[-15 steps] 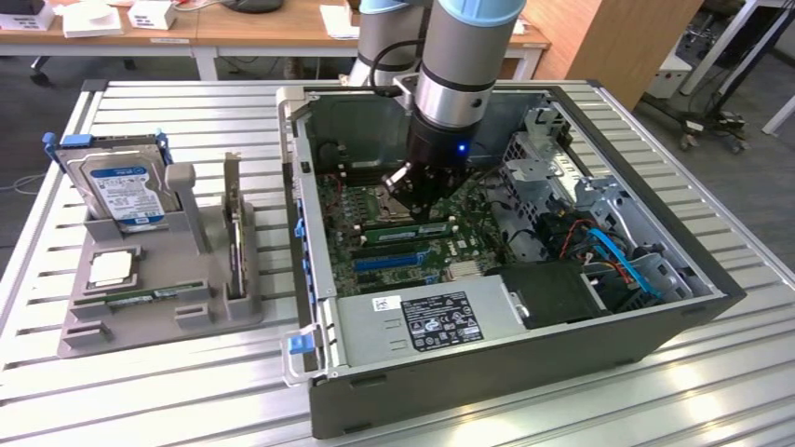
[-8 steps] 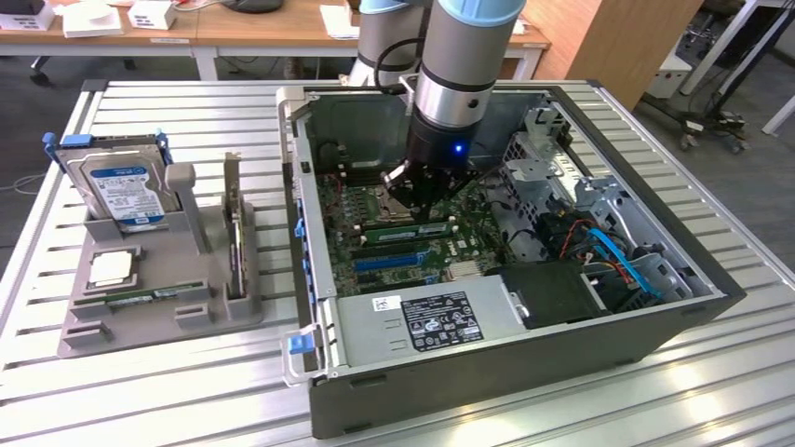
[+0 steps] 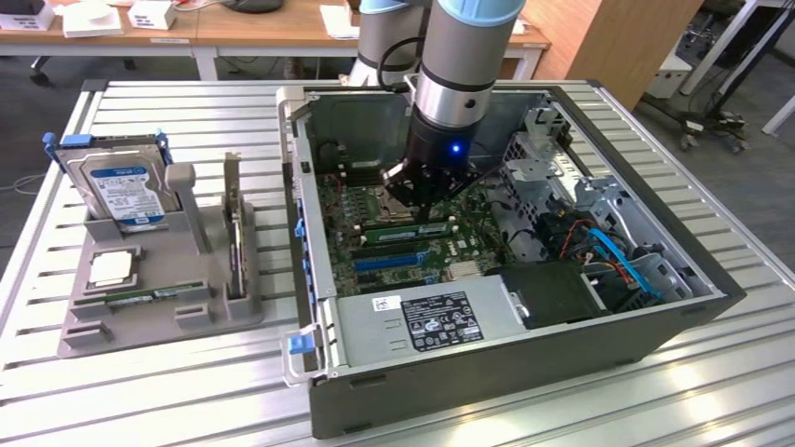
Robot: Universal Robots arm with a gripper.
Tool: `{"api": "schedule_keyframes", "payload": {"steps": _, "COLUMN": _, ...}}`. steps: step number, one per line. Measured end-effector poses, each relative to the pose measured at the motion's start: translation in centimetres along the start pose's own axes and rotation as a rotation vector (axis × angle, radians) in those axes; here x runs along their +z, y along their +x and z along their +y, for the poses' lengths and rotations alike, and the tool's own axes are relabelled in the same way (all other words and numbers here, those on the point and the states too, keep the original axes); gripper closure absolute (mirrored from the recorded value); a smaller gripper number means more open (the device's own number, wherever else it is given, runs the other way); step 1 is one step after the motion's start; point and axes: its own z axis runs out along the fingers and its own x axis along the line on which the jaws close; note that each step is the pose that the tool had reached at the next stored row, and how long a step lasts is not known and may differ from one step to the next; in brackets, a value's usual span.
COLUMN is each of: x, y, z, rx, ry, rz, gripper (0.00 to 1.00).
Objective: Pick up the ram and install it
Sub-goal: 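Press down the ram until it locks into place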
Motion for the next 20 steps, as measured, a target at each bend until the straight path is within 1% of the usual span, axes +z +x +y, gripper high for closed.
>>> {"api": "schedule_keyframes", "payload": {"steps": 8, "x": 0.01, "y": 0.00, "z": 0.10, "rx": 0.050, "ry": 0.0003, "rz": -0.0008, "gripper": 0.91}}
{"api": "schedule_keyframes", "payload": {"steps": 14, "x": 0.00, "y": -0.01, "z": 0.11, "rx": 0.051, "ry": 0.0005, "rz": -0.0008, "gripper": 0.91}}
{"api": "schedule_keyframes", "payload": {"steps": 20, "x": 0.02, "y": -0.03, "z": 0.54, "rx": 0.052, "ry": 0.0004, "rz": -0.0007, "gripper": 0.91}}
